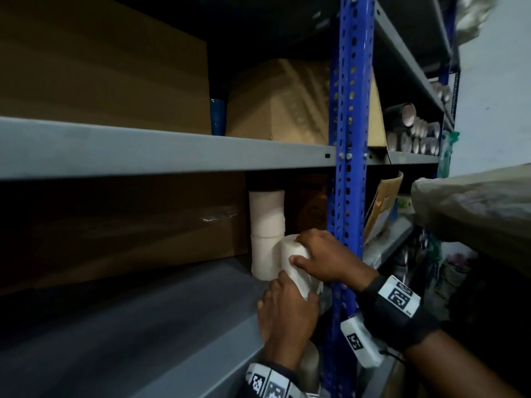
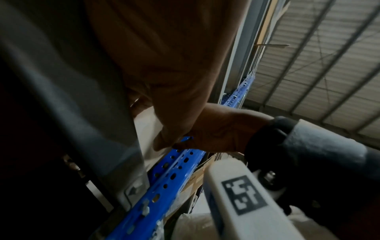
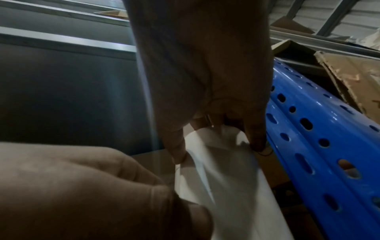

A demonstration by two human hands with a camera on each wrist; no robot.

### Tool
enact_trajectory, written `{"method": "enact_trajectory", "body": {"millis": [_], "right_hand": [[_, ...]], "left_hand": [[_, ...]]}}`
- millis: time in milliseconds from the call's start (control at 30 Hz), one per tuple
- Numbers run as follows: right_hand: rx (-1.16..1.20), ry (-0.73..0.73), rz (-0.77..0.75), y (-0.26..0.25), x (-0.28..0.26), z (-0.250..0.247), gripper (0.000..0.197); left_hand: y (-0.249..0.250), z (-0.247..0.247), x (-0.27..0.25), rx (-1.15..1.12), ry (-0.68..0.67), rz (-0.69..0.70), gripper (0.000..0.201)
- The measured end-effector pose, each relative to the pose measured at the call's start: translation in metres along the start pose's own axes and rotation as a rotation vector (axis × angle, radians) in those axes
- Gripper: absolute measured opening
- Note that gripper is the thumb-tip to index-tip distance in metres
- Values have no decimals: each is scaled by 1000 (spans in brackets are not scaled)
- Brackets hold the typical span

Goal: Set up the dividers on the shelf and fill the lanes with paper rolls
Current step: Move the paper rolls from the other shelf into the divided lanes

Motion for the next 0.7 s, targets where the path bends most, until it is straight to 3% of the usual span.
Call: {"method": "enact_trajectory", "body": {"millis": [200,400,500,700], "right_hand": [[81,-61,-25,-6,-3,-8,63],[178,45,-159,-33,-39,-41,60],[201,85,-203,-50,-62,-67,58],[273,75,-267,-90,-108,-91,56]], "left_hand": [[3,6,0,44,53,13,61],[4,-1,-11,-79,131,35,88],[3,-8,-20,-229,164,75,98],[-9,-39,-57,-528,305,142,94]]}}
Point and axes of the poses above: each hand's wrist, its own x-axis towards the middle knuckle, its own z-axis out of the palm, y = z × x, the point moved 6 cm from there along x, towards the middle knuckle, and after that the axes turned 15 degrees about x, right-handed, at the moved point
